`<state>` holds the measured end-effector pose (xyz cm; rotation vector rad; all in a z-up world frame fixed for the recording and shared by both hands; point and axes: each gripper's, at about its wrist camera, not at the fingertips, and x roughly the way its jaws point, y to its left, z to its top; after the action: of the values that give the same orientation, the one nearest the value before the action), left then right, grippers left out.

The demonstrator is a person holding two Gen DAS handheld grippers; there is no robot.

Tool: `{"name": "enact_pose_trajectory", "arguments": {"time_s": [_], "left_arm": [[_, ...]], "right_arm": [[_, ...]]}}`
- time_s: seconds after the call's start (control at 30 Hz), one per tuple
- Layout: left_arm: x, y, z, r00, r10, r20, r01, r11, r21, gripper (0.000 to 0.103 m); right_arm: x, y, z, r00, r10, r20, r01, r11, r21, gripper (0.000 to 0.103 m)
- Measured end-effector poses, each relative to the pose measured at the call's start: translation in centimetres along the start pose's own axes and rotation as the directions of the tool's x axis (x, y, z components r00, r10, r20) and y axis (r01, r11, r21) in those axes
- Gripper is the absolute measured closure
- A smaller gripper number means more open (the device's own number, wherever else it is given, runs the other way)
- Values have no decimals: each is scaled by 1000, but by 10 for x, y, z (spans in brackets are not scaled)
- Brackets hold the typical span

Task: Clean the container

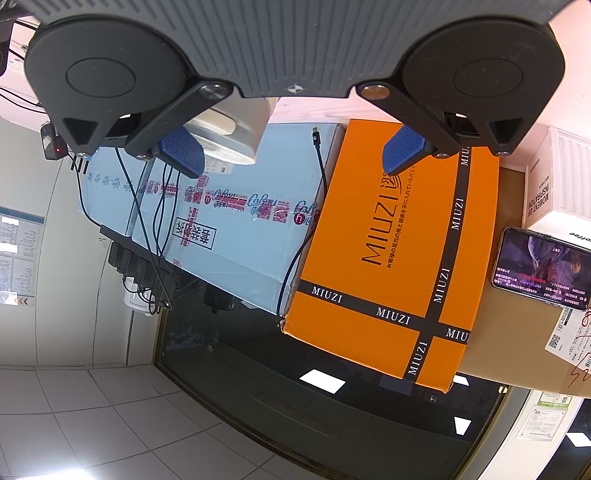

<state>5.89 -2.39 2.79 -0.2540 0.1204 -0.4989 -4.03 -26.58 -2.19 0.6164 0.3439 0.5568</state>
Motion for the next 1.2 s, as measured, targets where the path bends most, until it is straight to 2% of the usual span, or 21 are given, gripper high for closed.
{"name": "enact_pose_trajectory", "arguments": {"time_s": [0.1, 0.23, 0.37, 0.5, 0.67, 0.77, 0.9, 1.07, 1.2], "left_arm": [[0, 0, 0, 1000, -2, -1, 2, 1000, -1, 0], [0, 0, 0, 1000, -3, 0, 3, 1000, 1, 0], [0, 1, 0, 1000, -4, -1, 4, 1000, -1, 0], [-1, 1, 0, 1000, -5, 0, 5, 1000, 0, 0], [-1, 0, 0, 1000, -4, -1, 4, 1000, 0, 0], [-1, 0, -1, 1000, -4, -1, 4, 1000, 0, 0], [-1, 1, 0, 1000, -5, -1, 5, 1000, 0, 0], [0, 1, 0, 1000, -5, -1, 5, 1000, -1, 0], [-2, 1, 0, 1000, -6, -1, 6, 1000, -2, 0]], "right_arm": [[1, 1, -1, 999, -25, -25, 25, 1000, -13, 89], [-4, 3, 1, 1000, -23, -4, 23, 999, -29, 88], [-19, 8, 11, 995, 41, 89, -37, 998, -41, 88], [-32, 12, 23, 978, 65, 199, -59, 998, -35, 88], [-31, -4, 36, 955, 68, 290, -102, 989, 104, 88], [-28, -10, 47, 935, 96, 341, -159, 974, 161, 88], [-28, -20, 57, 894, 130, 429, -255, 934, 250, 88], [-17, -34, 61, 871, 146, 469, -333, 878, 345, 88], [-15, -35, 69, 814, 196, 546, -433, 831, 348, 88]]}}
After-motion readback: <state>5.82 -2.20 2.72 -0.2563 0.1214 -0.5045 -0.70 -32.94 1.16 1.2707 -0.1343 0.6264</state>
